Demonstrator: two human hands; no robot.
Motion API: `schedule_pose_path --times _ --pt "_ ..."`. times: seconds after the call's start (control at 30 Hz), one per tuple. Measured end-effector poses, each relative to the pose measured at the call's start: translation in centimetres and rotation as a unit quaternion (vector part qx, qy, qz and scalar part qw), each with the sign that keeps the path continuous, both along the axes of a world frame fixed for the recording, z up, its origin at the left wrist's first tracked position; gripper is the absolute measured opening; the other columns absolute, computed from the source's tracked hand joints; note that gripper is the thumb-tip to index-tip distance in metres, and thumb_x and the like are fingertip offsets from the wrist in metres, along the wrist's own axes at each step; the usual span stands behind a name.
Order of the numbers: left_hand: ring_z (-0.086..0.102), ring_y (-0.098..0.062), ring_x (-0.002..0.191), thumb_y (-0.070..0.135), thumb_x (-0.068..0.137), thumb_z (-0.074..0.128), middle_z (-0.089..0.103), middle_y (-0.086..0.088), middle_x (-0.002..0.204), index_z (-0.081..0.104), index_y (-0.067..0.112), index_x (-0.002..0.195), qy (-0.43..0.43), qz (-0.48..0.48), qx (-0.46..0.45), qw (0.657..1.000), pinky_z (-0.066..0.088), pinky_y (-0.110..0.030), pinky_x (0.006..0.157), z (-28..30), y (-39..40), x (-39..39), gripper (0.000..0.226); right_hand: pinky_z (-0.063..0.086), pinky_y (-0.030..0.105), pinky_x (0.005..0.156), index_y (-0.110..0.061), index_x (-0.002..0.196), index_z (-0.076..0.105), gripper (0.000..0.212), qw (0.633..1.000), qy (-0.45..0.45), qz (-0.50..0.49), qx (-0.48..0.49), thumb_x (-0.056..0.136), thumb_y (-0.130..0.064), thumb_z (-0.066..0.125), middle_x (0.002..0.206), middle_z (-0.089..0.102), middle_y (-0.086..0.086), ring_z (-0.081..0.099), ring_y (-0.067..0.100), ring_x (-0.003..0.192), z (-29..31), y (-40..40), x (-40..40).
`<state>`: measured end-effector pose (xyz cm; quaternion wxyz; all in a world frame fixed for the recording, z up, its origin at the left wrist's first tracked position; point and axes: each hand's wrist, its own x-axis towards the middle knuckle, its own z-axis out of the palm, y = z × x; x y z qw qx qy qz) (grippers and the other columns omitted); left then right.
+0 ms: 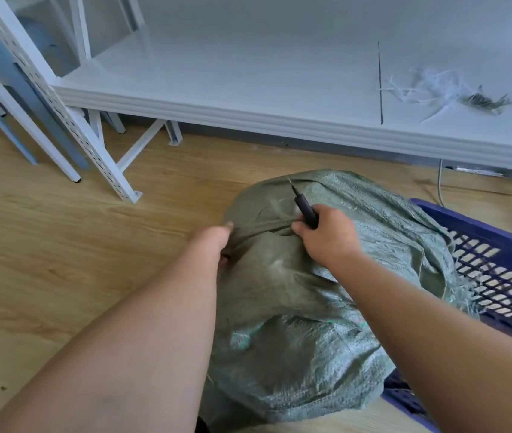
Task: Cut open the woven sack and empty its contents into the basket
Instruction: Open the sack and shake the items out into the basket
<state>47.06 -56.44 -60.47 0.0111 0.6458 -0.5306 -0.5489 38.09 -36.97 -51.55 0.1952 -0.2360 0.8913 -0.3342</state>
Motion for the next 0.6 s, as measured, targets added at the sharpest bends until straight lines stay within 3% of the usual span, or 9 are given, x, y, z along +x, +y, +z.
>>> schedule_pose_path --times 0.07,0.13,0.3,0.4,0.47,0.53,0.6 --pt "0.057 -0.024 0.067 0.03 0.094 0.062 0.063 -0.014 0.094 0.058 0.001 0.127 0.024 -0.029 -0.017 0.999 0.057 -0.023 0.054 1.4 1.2 -1.0 0.044 0.044 0.03 0.065 -0.02 0.1 0.061 0.011 0.999 -0.019 -0.024 -0.023 0.092 -0.026 0.064 0.081 0.059 -0.001 0.057 0.022 0.08 0.4 1.1 -0.6" --pt "0.051 -0.02 0.062 0.011 0.099 0.052 0.06 -0.014 0.092 0.058 0.0 0.126 0.045 -0.018 -0.025 0.999 0.041 -0.015 0.032 2.1 1.4 -1.8 0.03 0.043 0.026 0.06 -0.02 0.094 0.063 0.008 0.996 -0.069 -0.04 -0.045 0.089 -0.024 0.068 0.079 0.059 -0.003 0.057 0.018 0.077 1.2 1.9 -1.1" --pt "0.054 -0.016 0.066 0.001 0.095 0.048 0.065 -0.014 0.115 0.059 0.001 0.127 0.147 0.116 -0.031 0.982 0.039 -0.013 0.028 2.9 0.5 -3.9 0.034 0.052 0.038 0.077 -0.012 0.101 0.065 0.041 0.951 -0.265 -0.1 -0.122 0.08 -0.046 0.072 0.087 0.06 0.006 0.057 0.023 0.078 3.3 2.9 -3.5" --pt "0.052 -0.013 0.062 0.001 0.094 0.048 0.058 -0.006 0.08 0.06 0.004 0.102 0.191 0.12 -0.031 0.974 0.045 -0.018 0.038 6.1 2.4 -4.7 0.014 0.051 0.034 0.072 -0.005 0.106 0.06 0.015 0.896 -0.356 -0.105 -0.243 0.095 -0.016 0.061 0.08 0.057 0.009 0.056 0.019 0.069 4.4 4.4 -4.9" --pt "0.05 -0.013 0.063 -0.001 0.095 0.046 0.049 -0.003 0.072 0.057 0.004 0.086 0.196 0.096 -0.037 0.975 0.045 -0.02 0.056 7.6 3.4 -5.3 0.015 0.054 0.036 0.075 -0.012 0.11 0.056 0.016 0.886 -0.343 -0.104 -0.295 0.097 -0.019 0.059 0.075 0.063 0.006 0.06 0.019 0.068 5.0 5.9 -5.0" --pt "0.054 -0.018 0.075 -0.002 0.094 0.047 0.048 -0.003 0.072 0.063 0.0 0.101 0.193 0.082 -0.055 0.976 0.046 -0.026 0.07 8.4 4.0 -6.1 0.017 0.055 0.039 0.074 -0.02 0.113 0.053 0.021 0.893 -0.303 -0.122 -0.309 0.096 -0.03 0.061 0.07 0.066 0.005 0.063 0.021 0.063 5.1 7.3 -5.0" --pt "0.057 -0.019 0.08 -0.001 0.092 0.05 0.056 -0.005 0.077 0.062 0.005 0.115 0.201 0.093 -0.064 0.973 0.049 -0.028 0.074 9.0 4.4 -6.7 0.027 0.054 0.034 0.059 -0.021 0.117 0.053 0.025 0.892 -0.295 -0.127 -0.32 0.097 -0.036 0.057 0.065 0.061 0.005 0.058 0.019 0.053 5.2 8.0 -5.0"
